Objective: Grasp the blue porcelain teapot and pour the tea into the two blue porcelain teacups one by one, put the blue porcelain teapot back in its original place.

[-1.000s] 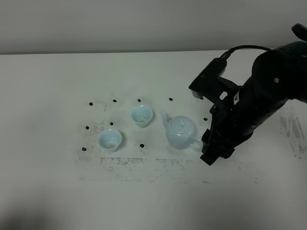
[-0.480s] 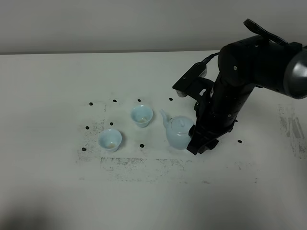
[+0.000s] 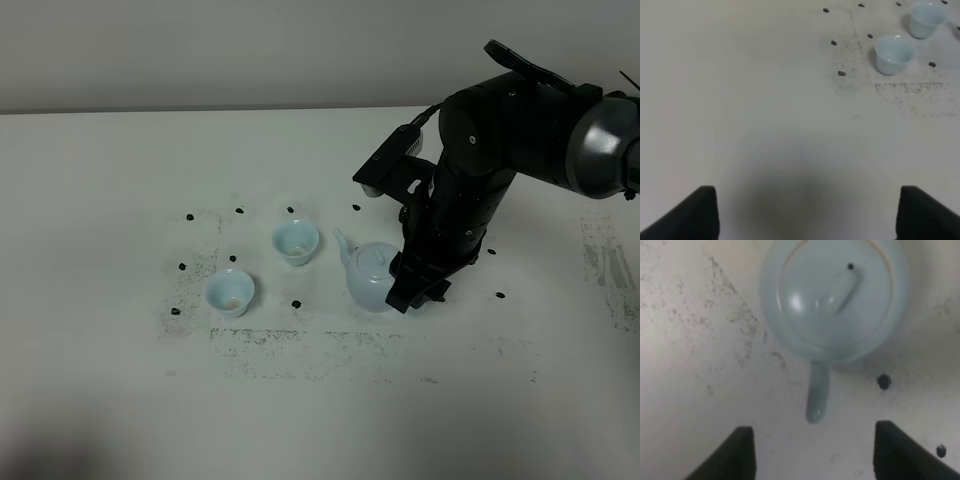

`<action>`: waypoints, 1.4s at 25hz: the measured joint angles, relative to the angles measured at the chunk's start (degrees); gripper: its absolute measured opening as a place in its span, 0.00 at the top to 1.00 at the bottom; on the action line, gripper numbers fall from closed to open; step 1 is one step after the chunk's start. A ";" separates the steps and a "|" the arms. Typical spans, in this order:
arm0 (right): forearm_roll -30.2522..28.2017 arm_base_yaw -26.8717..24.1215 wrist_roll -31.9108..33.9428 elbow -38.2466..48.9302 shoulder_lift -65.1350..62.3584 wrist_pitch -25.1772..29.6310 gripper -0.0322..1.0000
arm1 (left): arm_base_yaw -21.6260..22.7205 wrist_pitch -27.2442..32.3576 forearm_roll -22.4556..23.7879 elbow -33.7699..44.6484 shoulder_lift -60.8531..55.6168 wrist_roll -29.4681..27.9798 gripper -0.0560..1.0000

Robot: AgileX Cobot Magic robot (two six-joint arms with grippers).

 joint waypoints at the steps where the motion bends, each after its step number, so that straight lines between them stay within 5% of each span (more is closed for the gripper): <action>1: -0.13 0.00 0.00 0.00 0.00 0.06 0.46 | 0.00 0.00 0.00 0.00 0.00 0.00 0.26; 35: -0.15 0.00 4.27 0.00 5.11 -3.80 0.50 | 0.00 0.00 0.00 0.00 0.00 0.05 0.26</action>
